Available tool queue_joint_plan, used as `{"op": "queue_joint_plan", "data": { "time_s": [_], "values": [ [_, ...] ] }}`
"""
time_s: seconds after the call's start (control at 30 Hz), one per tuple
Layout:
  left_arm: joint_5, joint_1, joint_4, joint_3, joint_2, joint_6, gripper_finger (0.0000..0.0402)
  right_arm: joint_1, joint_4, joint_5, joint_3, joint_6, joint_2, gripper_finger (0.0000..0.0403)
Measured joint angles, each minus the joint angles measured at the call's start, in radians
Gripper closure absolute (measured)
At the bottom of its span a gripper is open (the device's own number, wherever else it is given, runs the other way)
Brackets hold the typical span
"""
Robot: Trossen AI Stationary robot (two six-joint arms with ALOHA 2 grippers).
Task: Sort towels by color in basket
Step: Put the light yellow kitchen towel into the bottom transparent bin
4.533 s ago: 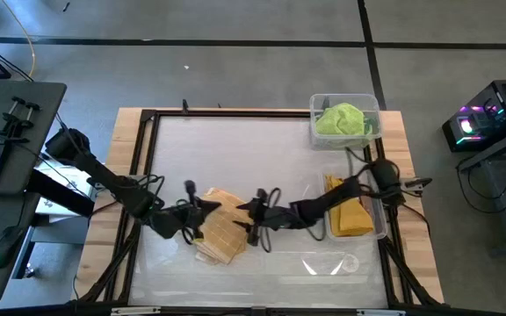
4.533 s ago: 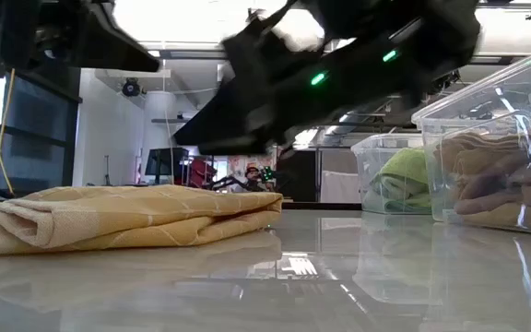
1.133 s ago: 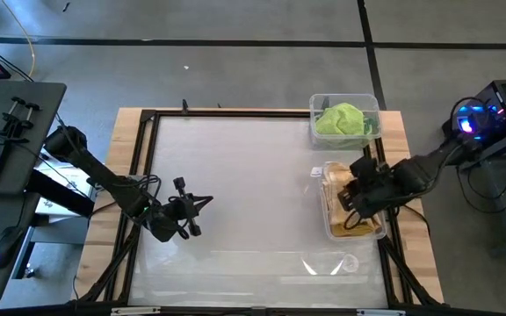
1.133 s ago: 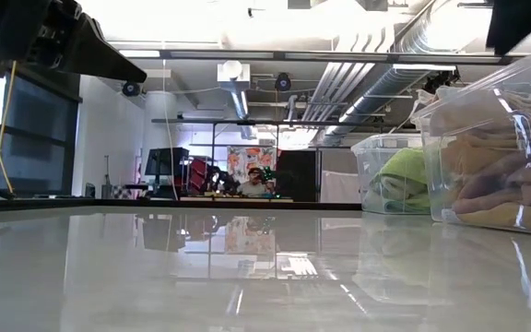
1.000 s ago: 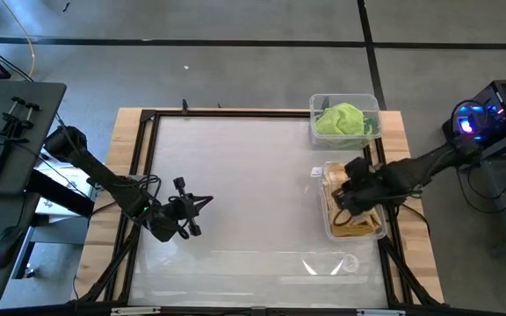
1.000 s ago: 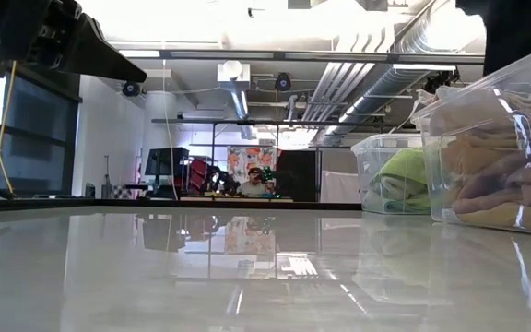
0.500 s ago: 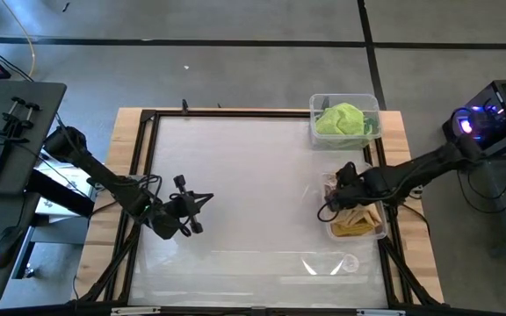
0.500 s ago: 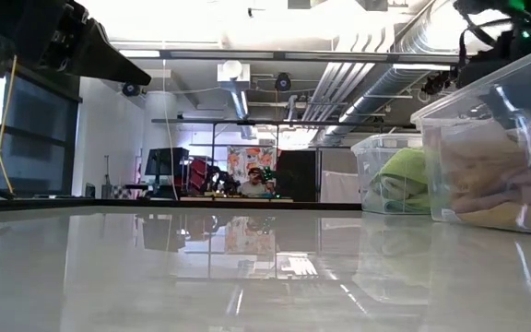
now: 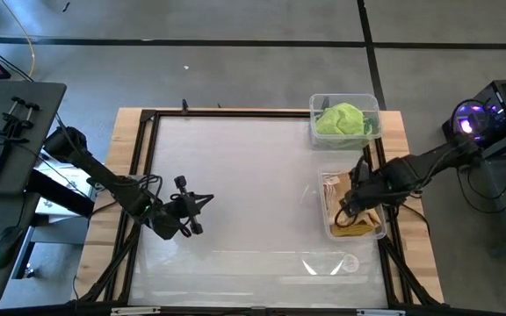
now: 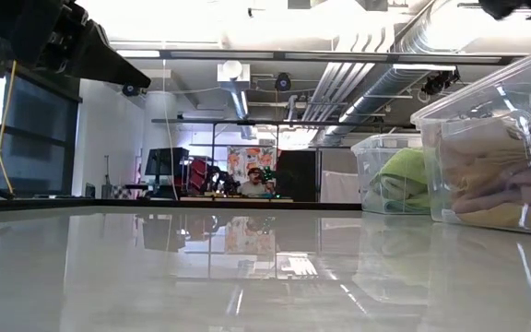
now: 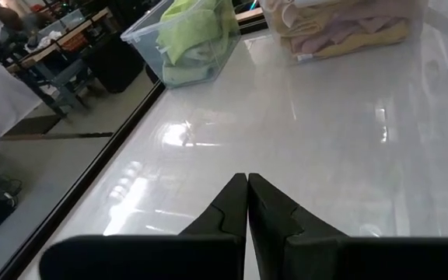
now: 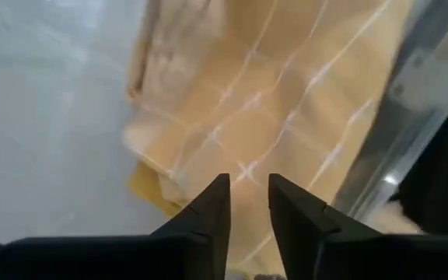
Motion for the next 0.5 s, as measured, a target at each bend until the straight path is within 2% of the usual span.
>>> {"op": "queue_joint_plan", "data": {
  "time_s": [0.27, 0.4, 0.5],
  "values": [
    [0.010, 0.001, 0.000, 0.000, 0.021, -0.007, 0.0401, 0.038, 0.194, -0.166, -0.235, 0.005, 0.069, 0.0352],
    [0.010, 0.002, 0.008, 0.000, 0.034, 0.002, 0.0401, 0.028, 0.303, -0.179, -0.351, 0.018, 0.096, 0.0359],
    [0.010, 0.010, 0.015, 0.000, 0.042, 0.002, 0.0401, 0.026, 0.352, -0.189, -0.386, 0.013, 0.097, 0.0361]
  ]
}}
